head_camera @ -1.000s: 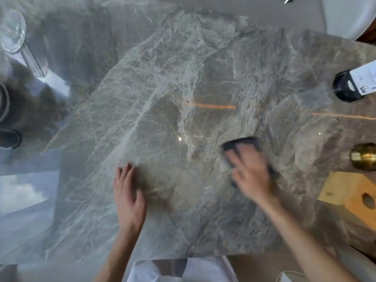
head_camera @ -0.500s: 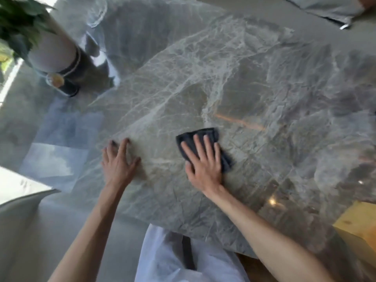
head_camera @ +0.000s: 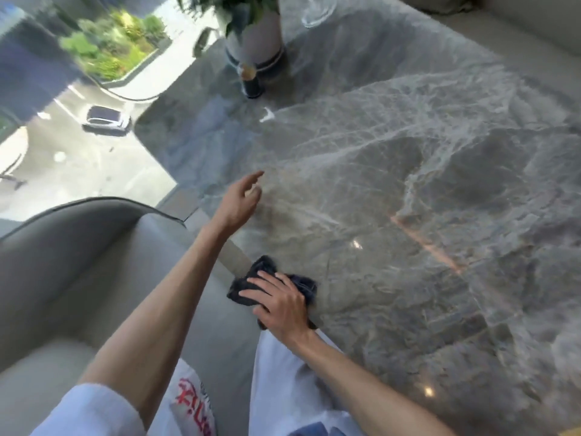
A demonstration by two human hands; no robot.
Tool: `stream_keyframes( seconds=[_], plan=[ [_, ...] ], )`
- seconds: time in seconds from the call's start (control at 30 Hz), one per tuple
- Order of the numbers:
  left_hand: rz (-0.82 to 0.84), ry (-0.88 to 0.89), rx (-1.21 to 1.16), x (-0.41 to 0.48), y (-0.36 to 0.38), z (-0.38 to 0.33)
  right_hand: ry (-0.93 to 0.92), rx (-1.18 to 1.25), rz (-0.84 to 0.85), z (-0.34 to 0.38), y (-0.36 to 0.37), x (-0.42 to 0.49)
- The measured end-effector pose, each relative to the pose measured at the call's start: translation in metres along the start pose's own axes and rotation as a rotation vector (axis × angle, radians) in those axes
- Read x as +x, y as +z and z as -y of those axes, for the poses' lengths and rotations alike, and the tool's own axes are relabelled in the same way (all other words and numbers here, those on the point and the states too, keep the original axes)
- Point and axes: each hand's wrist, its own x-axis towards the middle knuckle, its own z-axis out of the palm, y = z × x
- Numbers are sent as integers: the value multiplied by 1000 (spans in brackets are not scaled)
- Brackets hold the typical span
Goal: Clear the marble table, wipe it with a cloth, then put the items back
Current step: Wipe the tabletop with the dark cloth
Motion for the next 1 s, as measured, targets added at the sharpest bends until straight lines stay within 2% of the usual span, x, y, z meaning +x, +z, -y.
stream_keyframes(
  seconds=[0.07, 0.1, 0.2, 0.27, 0.37, 0.47, 0.53, 0.6, 0.7, 0.8, 0.9, 1.0],
  plan=[
    [-66, -51, -69, -38, -24, 10, 177, 203, 110, 29, 6, 16],
    [-98, -104, -121, -59, -36, 15, 341, 397, 218, 44, 3, 26],
    [-164, -248, -212, -120, -77, 28, 920, 1196, 410, 80, -25, 52],
    [-124, -315, -234, -155, -101, 33, 1024, 1542, 468, 97, -51, 59],
    [-12, -401, -342, -187, -121, 21, 993, 1851, 516, 114, -103, 58],
    [118, -423, -550, -190, -126, -15, 855, 1964, 550, 124, -161, 48],
    [227, -379, -586, -181, -124, -49, 794, 2038, 510, 122, -193, 35],
    [305, -331, -571, -167, -116, -85, 743, 2108, 420, 117, -225, 26],
    [393, -269, -578, -144, -98, -129, 689, 2085, 268, 103, -260, 12],
    [526, -223, -608, -124, -74, -169, 623, 2080, 87, 89, -290, -9],
    [681, -155, -600, -101, -52, -199, 557, 2173, -99, 75, -320, -32],
    [824, -99, -555, -73, -44, -216, 605, 1996, -325, 61, -331, -36]
  ],
)
